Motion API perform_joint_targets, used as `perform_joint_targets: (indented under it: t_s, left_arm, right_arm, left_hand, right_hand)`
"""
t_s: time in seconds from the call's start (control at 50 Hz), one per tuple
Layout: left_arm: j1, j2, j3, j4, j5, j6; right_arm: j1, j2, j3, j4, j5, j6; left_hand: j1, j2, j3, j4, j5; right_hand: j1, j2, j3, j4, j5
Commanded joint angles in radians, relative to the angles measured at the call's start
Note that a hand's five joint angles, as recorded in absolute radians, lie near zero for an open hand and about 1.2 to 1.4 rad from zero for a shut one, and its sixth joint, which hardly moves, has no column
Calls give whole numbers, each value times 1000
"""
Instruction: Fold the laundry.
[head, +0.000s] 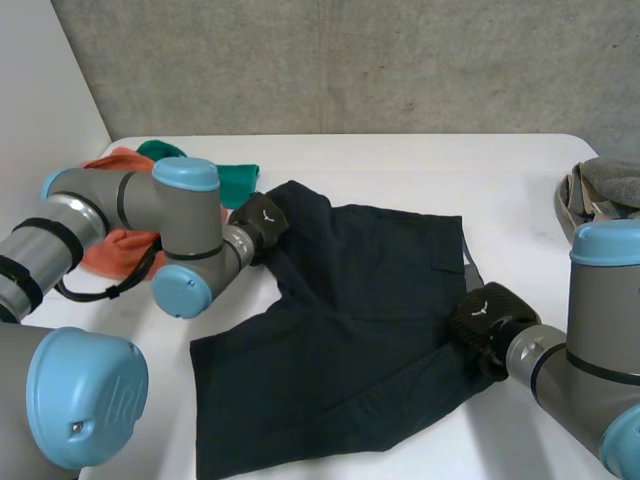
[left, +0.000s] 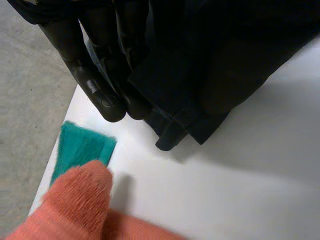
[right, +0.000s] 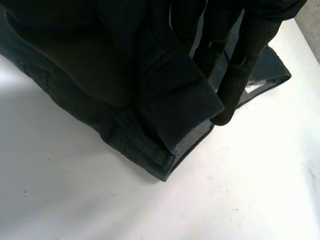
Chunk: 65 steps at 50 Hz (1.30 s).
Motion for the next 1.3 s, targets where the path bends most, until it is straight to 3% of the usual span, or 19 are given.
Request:
perform_joint_targets:
  t_s: [0.02, 0.04, 0.1, 0.3, 0.32, 0.34, 0.36, 0.38, 0.58, 0.66, 0.68, 0.82, 0.86, 1.14, 1.3]
  left_arm:
    - [-15, 104, -83, 36, -239, -40]
    - [-19, 129, -111, 53, -300, -45]
    - [-29, 158, -148, 68, -354, -49]
    - [-55, 166, -180, -43, -362, -35]
    - [-56, 164, -171, -54, -364, -37]
    - [-56, 164, -163, -63, -362, -40]
    - [-58, 170, -156, -77, -367, -45]
    - [-56, 176, -153, -83, -371, -51]
    - [-24, 429, -301, -91, -388, -229]
    - [-19, 592, -483, -103, -321, -357]
    - [-21, 655, -566, -120, -272, -399]
    - [-45, 854, -903, -208, -60, -508]
    - [-53, 885, -965, -214, -39, -520]
    - [-174, 973, -1197, -154, -69, -606]
    - [-208, 843, -1170, -91, -127, -614]
  right_arm:
    - [-1, -7, 1, -6, -2, 0]
    - [1, -7, 1, -6, 0, 0]
    - [9, -3, 1, -6, 0, 0]
    - [38, -6, 1, 1, 1, 5]
    - [41, -7, 1, -1, 1, 6]
    - [44, -7, 1, -1, 1, 8]
    - [48, -7, -4, 1, 3, 13]
    - [51, -7, -5, 1, 3, 16]
    - [71, -6, -50, 16, 4, 79]
    - [71, -1, -86, 44, 4, 131]
    - [71, -1, -103, 62, 4, 160]
    - [56, 19, -189, 148, 1, 365]
    - [47, 28, -211, 160, 3, 419]
    - [-73, 74, -303, 189, 3, 795]
    - [-68, 68, -281, 188, 13, 809]
  left_hand:
    - [252, 203, 210, 203, 247]
    - [252, 203, 210, 203, 247]
    - [252, 203, 210, 203, 247]
    - [252, 203, 210, 203, 247]
    - [87, 37, 45, 38, 82]
    - [-214, -264, -256, -263, -219]
    - [-868, -918, -910, -917, -874]
    - [-969, -1019, -1012, -1018, -975]
    - [-969, -1019, -1012, -1018, -975]
    - [-969, -1019, -1012, -1018, -975]
    - [-969, -1019, -1012, -1018, -975]
    - [-863, -913, -906, -912, -869]
    - [-825, -874, -867, -874, -830]
    - [-807, -857, -849, -856, -813]
    - [-696, -746, -739, -745, -702]
  right_hand:
    - [296, 218, 207, 197, 209]
    - [296, 218, 207, 197, 209]
    - [296, 218, 207, 197, 209]
    - [296, 218, 207, 197, 209]
    - [296, 218, 207, 197, 209]
    - [296, 218, 207, 197, 209]
    - [296, 218, 207, 197, 209]
    - [296, 218, 207, 197, 209]
    - [296, 218, 207, 197, 209]
    - [296, 218, 207, 197, 209]
    - [296, 218, 207, 197, 209]
    - [296, 218, 207, 197, 209]
    - [296, 218, 207, 197, 209]
    - [296, 218, 207, 197, 209]
    - [296, 218, 207, 197, 209]
